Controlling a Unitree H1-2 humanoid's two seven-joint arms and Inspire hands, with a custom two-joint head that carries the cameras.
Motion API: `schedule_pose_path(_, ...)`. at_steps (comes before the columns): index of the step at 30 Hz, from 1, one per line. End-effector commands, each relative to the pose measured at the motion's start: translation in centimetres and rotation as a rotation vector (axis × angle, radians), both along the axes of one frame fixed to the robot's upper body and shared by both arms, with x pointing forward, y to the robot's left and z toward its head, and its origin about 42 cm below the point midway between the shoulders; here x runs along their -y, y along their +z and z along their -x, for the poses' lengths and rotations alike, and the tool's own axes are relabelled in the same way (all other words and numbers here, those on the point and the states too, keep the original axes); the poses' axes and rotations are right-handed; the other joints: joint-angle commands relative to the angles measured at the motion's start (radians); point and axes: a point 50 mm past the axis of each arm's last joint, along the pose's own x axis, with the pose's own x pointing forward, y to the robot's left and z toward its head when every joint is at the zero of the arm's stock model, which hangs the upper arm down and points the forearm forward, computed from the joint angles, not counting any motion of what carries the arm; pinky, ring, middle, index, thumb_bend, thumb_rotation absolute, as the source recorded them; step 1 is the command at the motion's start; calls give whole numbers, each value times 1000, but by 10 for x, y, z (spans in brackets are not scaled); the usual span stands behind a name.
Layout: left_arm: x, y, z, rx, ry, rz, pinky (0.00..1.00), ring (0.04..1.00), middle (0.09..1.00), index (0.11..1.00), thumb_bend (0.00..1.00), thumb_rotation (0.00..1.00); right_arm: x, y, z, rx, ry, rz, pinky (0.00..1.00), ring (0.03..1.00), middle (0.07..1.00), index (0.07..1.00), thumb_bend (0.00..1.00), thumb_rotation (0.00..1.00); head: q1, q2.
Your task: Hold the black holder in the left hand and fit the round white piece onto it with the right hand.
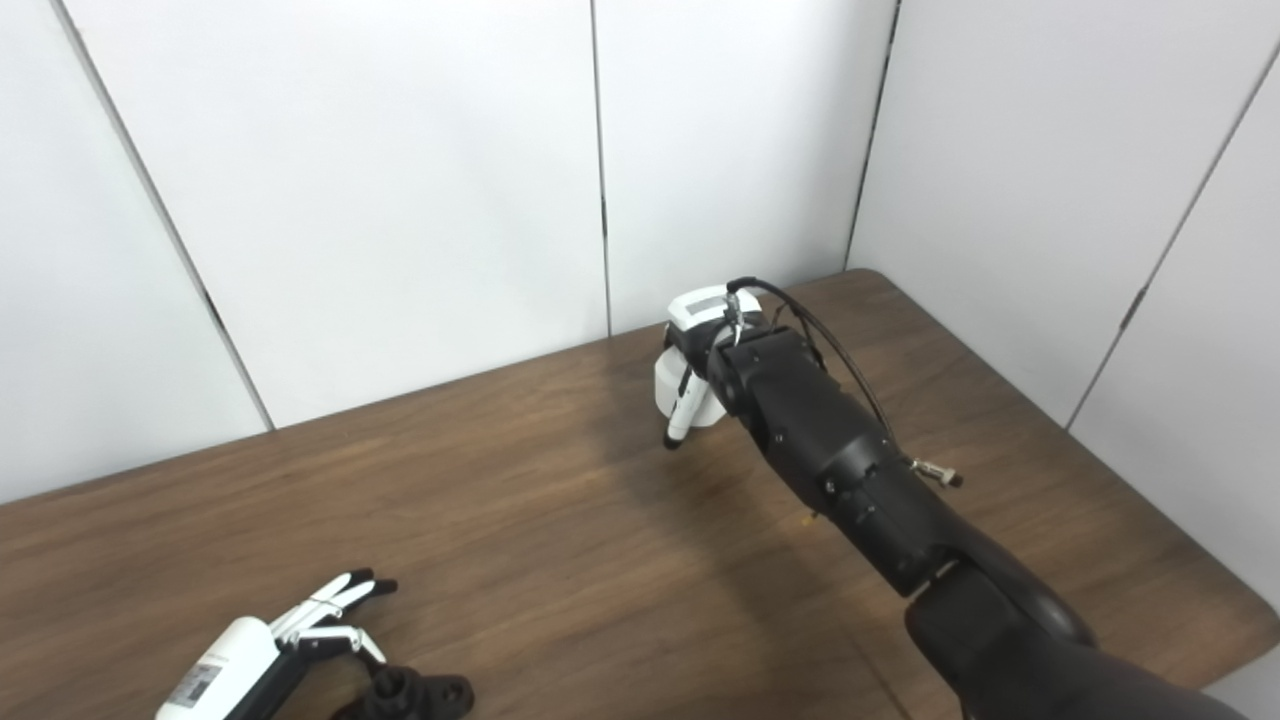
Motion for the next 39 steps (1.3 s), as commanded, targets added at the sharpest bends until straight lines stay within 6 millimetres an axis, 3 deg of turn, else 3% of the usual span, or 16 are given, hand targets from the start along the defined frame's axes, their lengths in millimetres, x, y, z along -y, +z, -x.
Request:
schedule_pose_path(1,-22,-37,25,-142,-24,-189,836,959,916,489,522,58,2,24,-5,112,3,17,865,863,837,677,884,273,-1,2)
schedule_pose_path(5,-24,-37,25,-144,-24,-186,842,966,920,489,522,59,3,23,-4,142,25,35,836,796,766,591,789,206,1,5)
schedule_pose_path(8,-24,-37,25,-142,-25,-183,839,964,919,489,521,59,4,22,-3,151,30,39,832,781,752,590,772,195,3,7)
schedule_pose_path(26,-26,-38,26,-144,-27,-180,849,967,922,489,521,61,10,20,0,152,19,33,819,789,794,725,834,186,6,18)
schedule_pose_path(29,-26,-38,26,-150,-31,-184,871,976,930,489,521,62,9,19,1,166,-39,12,708,766,791,733,848,213,6,21)
schedule_pose_path(31,-26,-37,27,-153,-35,-189,885,982,935,489,521,62,7,18,1,164,-71,22,554,733,806,759,868,294,6,21)
schedule_pose_path(39,-26,-37,27,-149,-30,-179,849,968,924,489,521,62,4,20,-1,169,-143,-13,490,683,815,779,796,250,13,29)
